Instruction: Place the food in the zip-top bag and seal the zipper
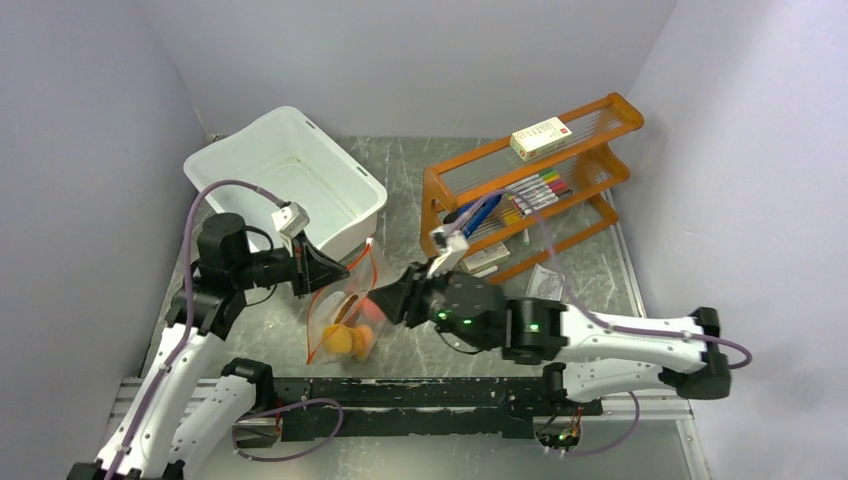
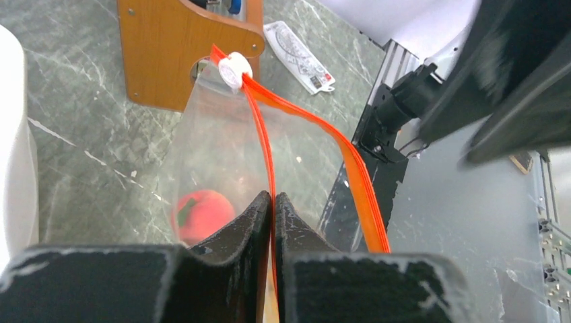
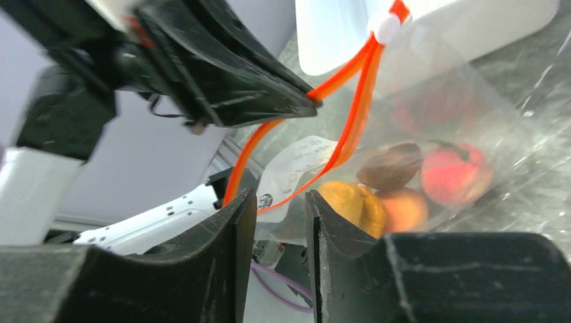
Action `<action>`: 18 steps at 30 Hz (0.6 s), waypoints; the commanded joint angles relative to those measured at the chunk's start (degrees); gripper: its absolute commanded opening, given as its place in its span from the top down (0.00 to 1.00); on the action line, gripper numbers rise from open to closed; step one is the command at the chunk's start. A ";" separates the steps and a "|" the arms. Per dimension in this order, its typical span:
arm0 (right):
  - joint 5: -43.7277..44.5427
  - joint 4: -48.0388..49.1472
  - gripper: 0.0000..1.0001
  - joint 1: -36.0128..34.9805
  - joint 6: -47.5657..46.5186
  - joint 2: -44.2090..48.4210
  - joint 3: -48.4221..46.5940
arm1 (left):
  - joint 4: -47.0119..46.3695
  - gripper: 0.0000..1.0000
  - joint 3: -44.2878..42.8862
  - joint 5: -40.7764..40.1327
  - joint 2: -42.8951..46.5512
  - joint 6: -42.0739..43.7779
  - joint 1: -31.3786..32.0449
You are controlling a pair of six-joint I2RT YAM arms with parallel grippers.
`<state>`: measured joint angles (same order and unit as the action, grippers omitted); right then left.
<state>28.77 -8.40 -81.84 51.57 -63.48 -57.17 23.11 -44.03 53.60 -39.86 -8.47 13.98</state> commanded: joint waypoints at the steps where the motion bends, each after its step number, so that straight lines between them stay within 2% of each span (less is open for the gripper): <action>1: 5.34 -4.26 0.68 -0.24 -8.92 9.18 0.25 | -1.55 0.93 -1.28 3.14 -2.83 5.14 0.26; 4: 5.32 -5.01 0.67 -0.24 -13.78 12.45 1.42 | -2.54 0.93 -0.47 2.65 -2.86 6.83 0.26; 8: -0.11 -3.88 0.59 -0.19 -32.61 15.23 2.25 | -4.13 0.93 -0.44 6.43 -3.97 10.17 0.31; 11: -0.78 -9.15 0.55 -0.24 -40.67 14.04 -1.72 | -4.33 0.93 -0.75 11.07 -5.83 14.11 0.35; 14: -2.67 -13.88 0.45 -0.19 -47.69 12.43 -6.71 | -3.92 0.93 -0.48 14.50 -7.49 18.12 0.80; 18: -4.27 -15.16 0.33 -0.16 -53.72 11.83 -9.26 | -3.66 0.93 -0.56 17.53 -9.02 23.16 1.85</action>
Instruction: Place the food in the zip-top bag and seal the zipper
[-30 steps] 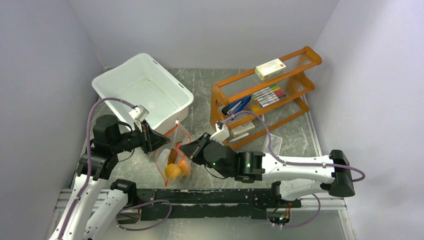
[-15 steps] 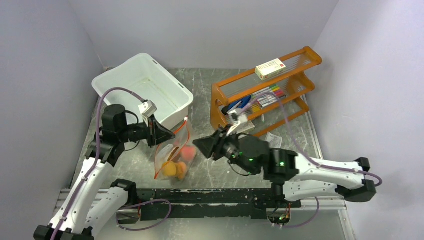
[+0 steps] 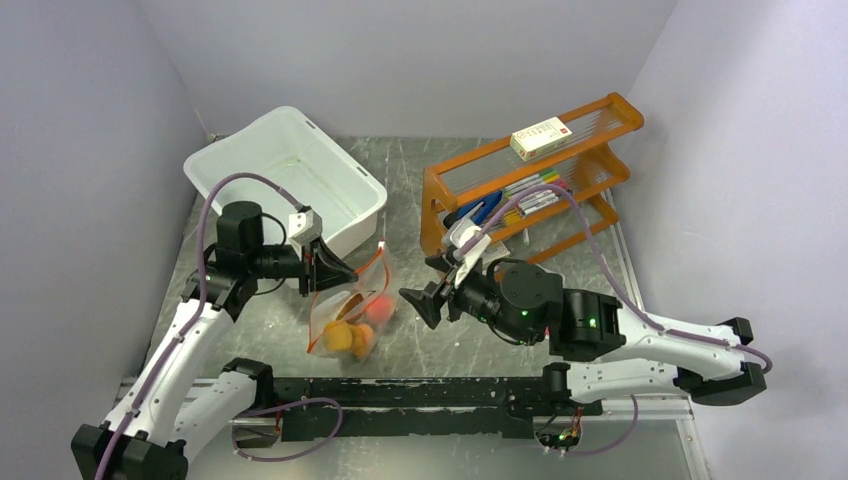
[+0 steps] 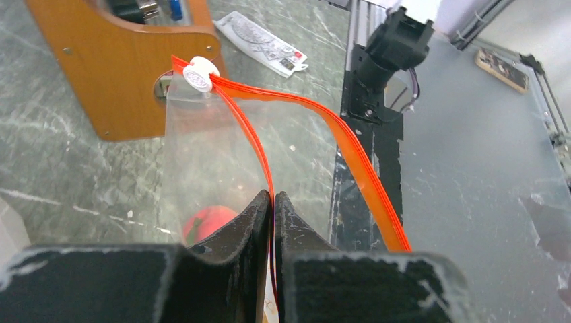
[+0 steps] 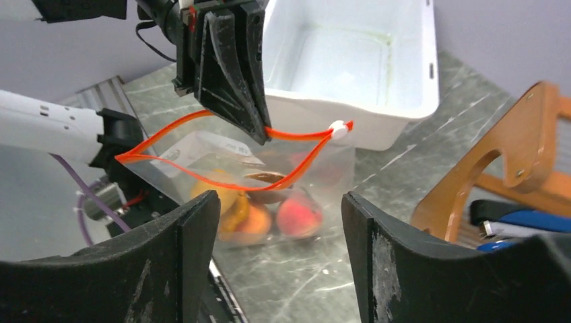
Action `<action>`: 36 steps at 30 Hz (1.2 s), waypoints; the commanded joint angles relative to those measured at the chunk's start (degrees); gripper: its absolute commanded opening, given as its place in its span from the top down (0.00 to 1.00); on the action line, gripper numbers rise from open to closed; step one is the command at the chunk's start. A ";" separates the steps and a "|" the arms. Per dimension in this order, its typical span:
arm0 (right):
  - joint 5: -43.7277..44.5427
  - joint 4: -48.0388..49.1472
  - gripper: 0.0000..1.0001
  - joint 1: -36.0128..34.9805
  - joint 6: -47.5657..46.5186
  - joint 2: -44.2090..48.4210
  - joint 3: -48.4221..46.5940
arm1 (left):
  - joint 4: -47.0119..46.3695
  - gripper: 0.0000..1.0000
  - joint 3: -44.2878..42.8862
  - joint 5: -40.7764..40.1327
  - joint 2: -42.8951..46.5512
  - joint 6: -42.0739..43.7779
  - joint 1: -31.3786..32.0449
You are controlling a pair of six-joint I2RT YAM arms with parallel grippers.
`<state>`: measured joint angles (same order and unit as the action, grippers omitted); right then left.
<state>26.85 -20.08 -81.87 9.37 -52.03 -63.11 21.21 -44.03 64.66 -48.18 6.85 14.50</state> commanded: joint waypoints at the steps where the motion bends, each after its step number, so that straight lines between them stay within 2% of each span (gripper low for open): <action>1: -3.46 -3.37 0.30 0.00 -13.14 0.37 -3.10 | -2.05 0.93 -0.61 6.52 -0.97 8.41 1.54; 6: -13.04 -6.08 0.28 4.19 -17.64 -1.65 -4.04 | -4.07 0.93 -1.26 8.74 -2.99 10.10 2.61; 12: -37.02 -11.28 0.33 23.47 -20.57 -8.60 -8.31 | -6.55 0.93 -1.82 8.61 -5.29 11.67 4.84; 15: -48.75 -11.66 0.35 31.25 -26.50 -8.80 -5.60 | -6.91 0.93 -1.93 8.93 -6.33 13.73 5.86; 18: -54.20 -10.49 0.40 36.45 -30.46 -8.32 -3.54 | -6.90 0.93 -2.28 10.49 -7.24 15.99 6.69; 22: -63.42 -7.56 0.48 37.29 -38.52 -6.67 -0.47 | -4.22 0.93 -3.94 13.51 -8.92 20.05 7.65; 28: -61.83 -3.39 0.45 37.30 -45.78 -6.58 2.71 | 6.90 0.93 -8.79 14.81 -11.88 29.66 8.60; 31: -63.59 -1.90 0.44 37.30 -48.05 -8.11 2.44 | 7.94 0.93 -9.27 14.79 -12.60 30.71 8.70; 36: -66.04 -9.42 0.47 36.98 -51.33 -11.37 -0.23 | 5.27 0.93 -8.09 14.13 -11.49 28.13 8.96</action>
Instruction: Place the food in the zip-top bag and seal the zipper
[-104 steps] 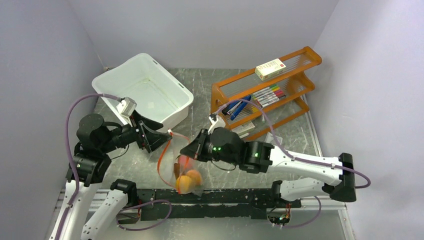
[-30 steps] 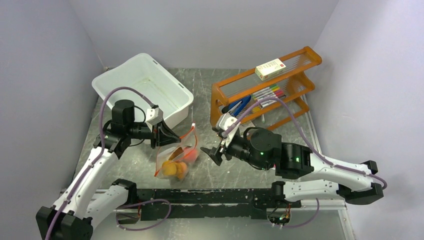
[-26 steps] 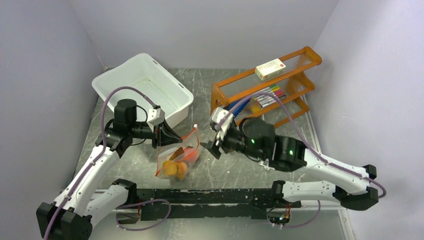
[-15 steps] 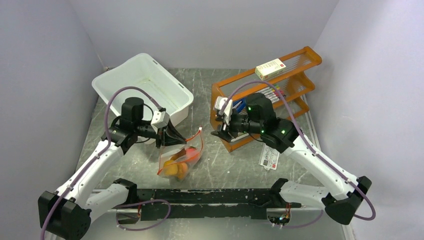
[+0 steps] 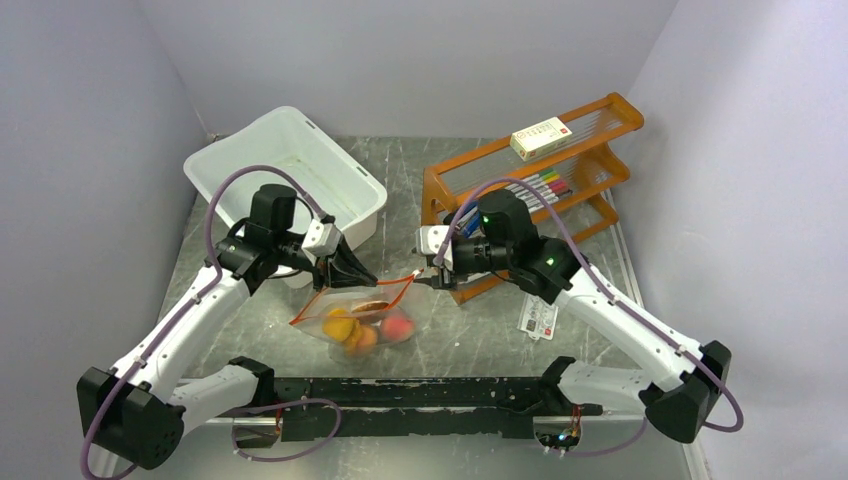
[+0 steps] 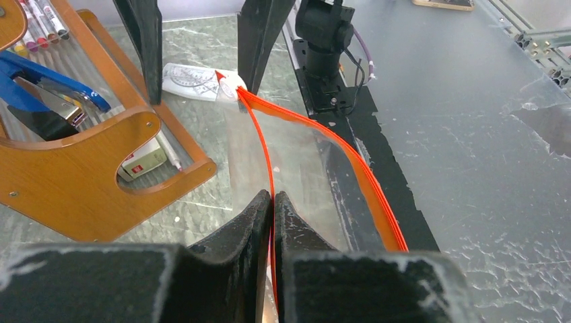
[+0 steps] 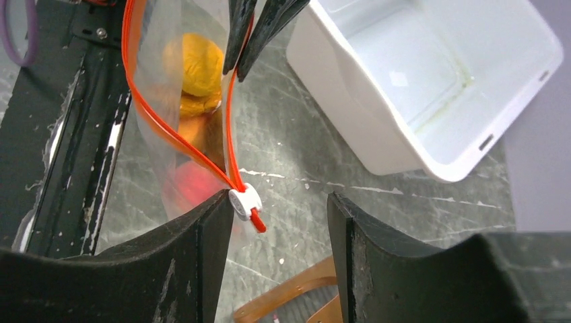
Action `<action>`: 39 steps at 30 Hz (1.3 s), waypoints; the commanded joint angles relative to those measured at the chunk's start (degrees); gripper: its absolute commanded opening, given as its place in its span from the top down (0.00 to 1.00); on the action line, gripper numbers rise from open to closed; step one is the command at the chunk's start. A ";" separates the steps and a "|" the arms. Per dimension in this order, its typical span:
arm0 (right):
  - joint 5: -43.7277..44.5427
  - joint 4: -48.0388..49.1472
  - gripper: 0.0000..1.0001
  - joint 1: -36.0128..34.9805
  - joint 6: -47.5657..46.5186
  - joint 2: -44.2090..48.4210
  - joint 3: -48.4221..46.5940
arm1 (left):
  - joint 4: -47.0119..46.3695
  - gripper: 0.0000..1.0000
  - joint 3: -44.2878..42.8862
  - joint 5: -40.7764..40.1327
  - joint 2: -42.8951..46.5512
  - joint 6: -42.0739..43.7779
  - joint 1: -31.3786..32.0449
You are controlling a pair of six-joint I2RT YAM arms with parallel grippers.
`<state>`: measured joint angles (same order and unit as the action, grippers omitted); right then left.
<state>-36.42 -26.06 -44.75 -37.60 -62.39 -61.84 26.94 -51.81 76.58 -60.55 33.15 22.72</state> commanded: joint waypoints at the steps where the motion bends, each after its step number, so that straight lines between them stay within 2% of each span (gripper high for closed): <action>1: -2.84 -3.11 0.47 -0.17 -4.36 -0.41 -0.86 | -1.07 0.93 -0.09 1.94 1.17 1.23 0.75; 7: -2.75 -2.48 0.51 -0.17 -3.91 1.48 1.82 | -1.38 0.93 0.52 1.50 1.83 1.03 1.00; 13: -6.03 5.56 0.68 -0.17 1.94 3.06 7.01 | -3.21 0.93 2.08 1.39 2.75 0.01 1.14; 18: -6.51 12.67 0.62 -0.16 6.11 5.92 12.43 | -3.78 0.93 3.69 0.24 4.24 -1.00 1.36; 21: -7.68 15.22 0.68 -0.15 8.16 6.40 14.78 | -4.12 0.93 4.22 -0.22 4.70 -1.36 1.44; 23: -7.59 16.09 0.69 -0.16 8.78 6.81 16.18 | -4.17 0.93 4.24 -0.16 4.74 -1.42 1.45; 28: -4.37 18.21 0.61 0.21 9.52 8.70 18.60 | -2.80 0.93 3.91 -0.06 4.96 0.00 1.61; 31: -7.46 15.19 0.60 1.20 8.42 7.42 16.55 | -3.14 0.93 4.24 0.20 4.93 -0.25 1.65; 34: -11.50 7.34 0.62 2.33 5.23 4.11 11.42 | -2.77 0.93 4.17 0.19 4.83 -0.02 1.80; 35: -12.35 4.77 0.64 2.69 4.04 3.07 9.73 | -2.89 0.93 4.24 0.36 4.90 -0.01 1.80; 36: -12.82 2.53 0.72 3.14 3.21 2.15 8.44 | -3.21 0.93 4.50 0.34 5.04 -0.09 1.87; 38: -12.82 -0.19 0.98 4.02 2.05 1.41 6.42 | -3.86 0.93 5.11 0.09 5.23 -0.60 1.89; 39: -12.51 -0.27 1.00 4.42 2.20 1.70 6.08 | -3.94 0.93 5.37 -0.02 5.28 -0.75 1.89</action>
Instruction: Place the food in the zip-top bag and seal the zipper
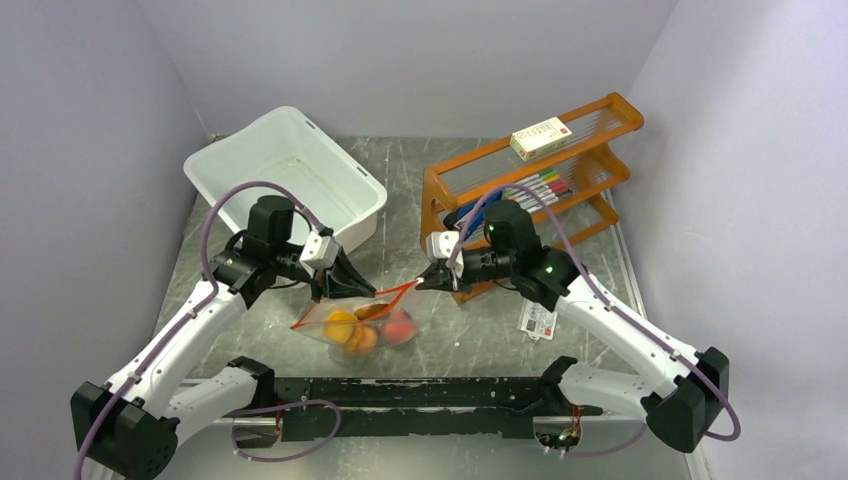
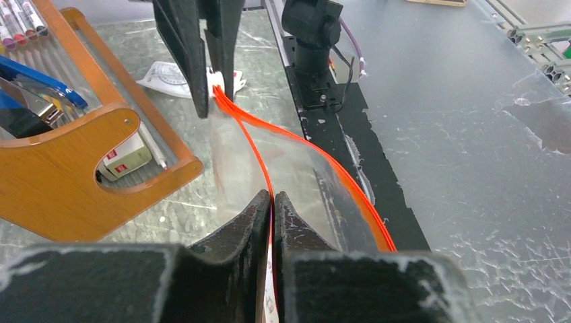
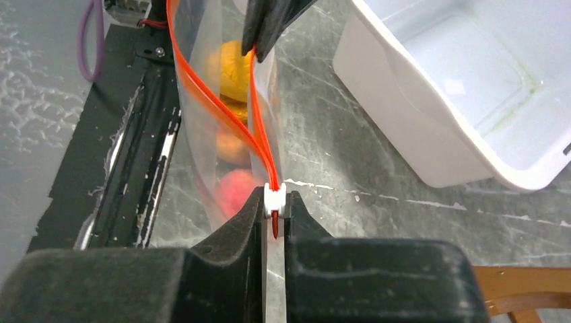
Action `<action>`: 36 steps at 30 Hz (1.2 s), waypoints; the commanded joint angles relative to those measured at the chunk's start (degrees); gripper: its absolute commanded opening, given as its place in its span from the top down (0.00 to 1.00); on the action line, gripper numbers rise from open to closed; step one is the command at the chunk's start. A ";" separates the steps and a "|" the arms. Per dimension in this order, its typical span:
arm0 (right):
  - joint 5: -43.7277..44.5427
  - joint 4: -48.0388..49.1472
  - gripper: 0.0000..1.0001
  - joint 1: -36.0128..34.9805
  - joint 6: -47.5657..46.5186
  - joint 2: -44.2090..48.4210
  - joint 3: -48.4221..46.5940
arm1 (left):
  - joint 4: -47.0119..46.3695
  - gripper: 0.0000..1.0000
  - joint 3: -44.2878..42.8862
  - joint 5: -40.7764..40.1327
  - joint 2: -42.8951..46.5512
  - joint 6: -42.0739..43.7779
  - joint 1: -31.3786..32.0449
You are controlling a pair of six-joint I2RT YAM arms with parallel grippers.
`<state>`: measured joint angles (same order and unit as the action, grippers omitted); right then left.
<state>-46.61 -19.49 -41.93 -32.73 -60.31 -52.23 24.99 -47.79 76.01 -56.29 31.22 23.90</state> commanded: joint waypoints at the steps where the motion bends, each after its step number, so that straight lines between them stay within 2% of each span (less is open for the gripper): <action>1: -2.00 -6.56 1.00 1.68 -1.96 0.17 -3.74 | -2.09 0.93 1.29 0.18 1.09 0.90 0.69; 3: -2.37 -5.62 1.00 1.79 -0.31 1.83 -4.28 | -4.55 0.90 1.15 -3.15 1.50 -2.35 0.71; 4: -2.44 -4.75 1.00 1.79 1.20 2.63 -4.51 | -7.71 0.86 1.49 -4.88 2.01 -6.53 0.71; 5: -1.89 -3.29 1.00 1.78 3.69 3.40 -4.50 | -10.77 0.87 1.84 -8.19 2.77 -10.13 0.71; 7: -1.79 -0.40 1.00 1.76 8.33 4.52 -3.50 | -17.41 0.62 2.71 -11.46 4.61 -17.27 0.80; 8: -1.78 0.51 1.00 1.70 10.04 4.78 -2.89 | -19.62 0.56 2.86 -11.84 5.36 -19.48 0.80; 13: -1.34 -0.09 1.00 1.44 13.91 4.40 -2.35 | -19.65 0.39 -1.16 -14.36 5.79 -22.39 2.30; 21: -2.53 -4.62 1.00 0.39 11.52 1.47 -4.71 | -3.54 0.32 -12.17 -11.84 -0.31 -8.38 5.49; 28: -1.09 -6.67 1.00 -0.27 7.94 -0.23 -7.89 | -4.30 0.28 -11.76 -9.93 -4.20 -9.87 9.97; 32: -1.21 -7.27 1.00 -0.42 7.23 -1.48 -10.04 | -5.21 0.27 -11.12 -13.19 -7.38 -10.30 13.02; 36: -2.09 -7.91 1.00 -0.63 6.29 -1.58 -10.87 | -3.50 0.35 -12.65 -19.06 -11.54 -7.80 15.82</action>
<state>-47.83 -26.52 -42.13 -24.77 -62.02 -61.52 19.68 -59.09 61.87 -65.01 20.25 37.50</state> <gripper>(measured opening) 0.061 0.695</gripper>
